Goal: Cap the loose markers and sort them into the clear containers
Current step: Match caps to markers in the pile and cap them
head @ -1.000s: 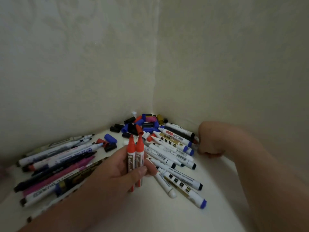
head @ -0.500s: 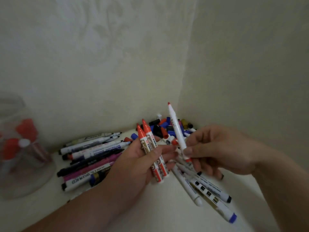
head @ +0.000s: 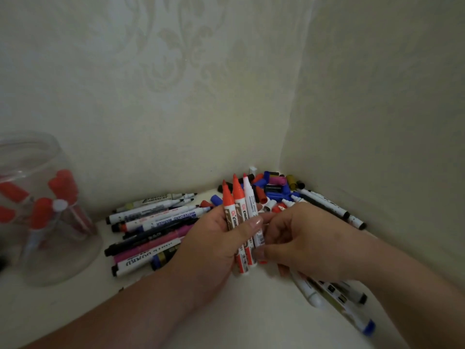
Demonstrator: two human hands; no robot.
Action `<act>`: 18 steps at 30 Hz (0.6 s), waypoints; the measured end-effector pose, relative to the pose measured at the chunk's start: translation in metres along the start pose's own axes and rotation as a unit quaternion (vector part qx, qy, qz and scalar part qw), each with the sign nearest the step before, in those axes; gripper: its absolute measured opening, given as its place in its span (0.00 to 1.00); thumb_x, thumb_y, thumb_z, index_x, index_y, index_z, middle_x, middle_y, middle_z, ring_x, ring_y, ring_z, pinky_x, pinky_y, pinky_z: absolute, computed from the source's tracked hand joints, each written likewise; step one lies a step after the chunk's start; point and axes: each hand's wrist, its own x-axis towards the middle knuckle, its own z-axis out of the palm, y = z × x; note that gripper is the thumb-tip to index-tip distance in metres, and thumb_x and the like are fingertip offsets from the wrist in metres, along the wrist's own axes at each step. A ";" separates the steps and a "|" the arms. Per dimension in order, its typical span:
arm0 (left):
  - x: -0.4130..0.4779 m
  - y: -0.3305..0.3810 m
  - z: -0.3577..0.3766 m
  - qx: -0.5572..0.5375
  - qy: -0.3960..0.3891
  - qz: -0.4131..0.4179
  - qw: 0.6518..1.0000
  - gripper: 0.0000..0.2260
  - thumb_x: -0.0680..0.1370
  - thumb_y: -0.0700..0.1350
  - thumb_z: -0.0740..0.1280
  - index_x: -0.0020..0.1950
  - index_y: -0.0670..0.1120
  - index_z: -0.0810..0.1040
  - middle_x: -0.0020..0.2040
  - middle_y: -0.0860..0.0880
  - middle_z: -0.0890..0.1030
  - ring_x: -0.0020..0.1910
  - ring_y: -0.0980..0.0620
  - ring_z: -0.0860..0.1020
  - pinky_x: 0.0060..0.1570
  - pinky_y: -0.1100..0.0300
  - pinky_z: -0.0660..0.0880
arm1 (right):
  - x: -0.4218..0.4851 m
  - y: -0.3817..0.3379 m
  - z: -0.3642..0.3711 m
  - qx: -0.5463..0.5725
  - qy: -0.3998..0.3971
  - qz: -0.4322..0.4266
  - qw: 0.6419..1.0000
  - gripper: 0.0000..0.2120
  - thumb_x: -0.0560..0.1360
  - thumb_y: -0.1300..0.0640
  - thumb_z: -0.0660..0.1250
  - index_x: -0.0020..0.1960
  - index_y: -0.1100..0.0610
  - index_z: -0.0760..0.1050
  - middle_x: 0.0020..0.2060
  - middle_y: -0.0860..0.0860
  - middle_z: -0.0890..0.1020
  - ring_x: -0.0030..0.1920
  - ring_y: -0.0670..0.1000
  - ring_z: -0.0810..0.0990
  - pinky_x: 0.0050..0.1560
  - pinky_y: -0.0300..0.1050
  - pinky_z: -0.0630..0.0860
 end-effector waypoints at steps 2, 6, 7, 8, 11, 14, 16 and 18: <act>0.000 0.000 -0.002 0.017 0.001 0.001 1.000 0.14 0.72 0.51 0.69 0.57 0.54 0.82 0.53 0.49 0.86 0.53 0.46 0.85 0.55 0.40 0.80 | 0.002 0.001 0.002 -0.013 0.003 -0.005 1.000 0.11 0.75 0.44 0.71 0.40 0.50 0.83 0.32 0.44 0.85 0.29 0.40 0.79 0.32 0.32 0.72; -0.003 0.002 -0.003 -0.005 -0.011 -0.012 1.000 0.12 0.78 0.44 0.67 0.62 0.45 0.79 0.55 0.47 0.86 0.55 0.45 0.84 0.56 0.43 0.80 | -0.004 0.001 -0.001 -0.080 -0.063 -0.002 0.995 0.15 0.73 0.39 0.71 0.39 0.50 0.81 0.26 0.42 0.82 0.28 0.40 0.78 0.32 0.31 0.70; -0.004 0.002 -0.004 -0.005 -0.009 -0.011 1.000 0.11 0.80 0.42 0.65 0.62 0.44 0.78 0.55 0.46 0.86 0.55 0.45 0.85 0.56 0.44 0.80 | -0.007 0.002 -0.002 -0.113 -0.096 0.008 0.989 0.15 0.74 0.39 0.70 0.41 0.51 0.82 0.27 0.42 0.82 0.30 0.40 0.80 0.34 0.31 0.70; -0.004 0.002 -0.005 -0.002 -0.005 -0.012 1.000 0.10 0.81 0.40 0.64 0.61 0.43 0.78 0.54 0.46 0.86 0.54 0.45 0.85 0.55 0.45 0.80 | -0.009 0.004 -0.002 -0.148 -0.119 0.016 0.982 0.14 0.76 0.40 0.69 0.44 0.51 0.82 0.31 0.43 0.84 0.33 0.41 0.82 0.35 0.31 0.71; -0.005 0.000 -0.009 0.025 -0.008 -0.004 1.000 0.08 0.80 0.41 0.64 0.56 0.45 0.81 0.51 0.45 0.87 0.53 0.45 0.85 0.53 0.45 0.81 | -0.007 0.014 -0.005 -0.216 -0.136 0.045 0.966 0.08 0.76 0.50 0.67 0.48 0.52 0.84 0.36 0.44 0.86 0.39 0.42 0.84 0.39 0.36 0.79; -0.005 0.000 -0.013 0.040 0.001 -0.006 0.999 0.14 0.73 0.48 0.69 0.57 0.46 0.82 0.49 0.44 0.87 0.52 0.44 0.85 0.53 0.41 0.80 | -0.001 0.024 -0.011 -0.227 -0.119 0.069 0.964 0.06 0.75 0.56 0.67 0.47 0.51 0.83 0.34 0.44 0.86 0.38 0.42 0.84 0.46 0.41 0.83; -0.004 0.001 -0.020 0.055 0.010 0.001 0.998 0.16 0.71 0.51 0.69 0.56 0.47 0.82 0.47 0.43 0.87 0.50 0.43 0.85 0.53 0.40 0.80 | 0.001 0.030 -0.016 -0.222 -0.112 0.075 0.966 0.07 0.75 0.57 0.67 0.47 0.52 0.84 0.33 0.44 0.86 0.31 0.40 0.82 0.43 0.37 0.82; -0.003 0.002 -0.026 0.077 0.015 0.003 0.997 0.14 0.73 0.50 0.68 0.56 0.46 0.81 0.46 0.44 0.87 0.49 0.43 0.86 0.50 0.42 0.81 | 0.001 0.032 -0.019 -0.205 -0.107 0.078 0.970 0.07 0.76 0.58 0.66 0.47 0.53 0.84 0.31 0.45 0.85 0.24 0.38 0.77 0.34 0.30 0.77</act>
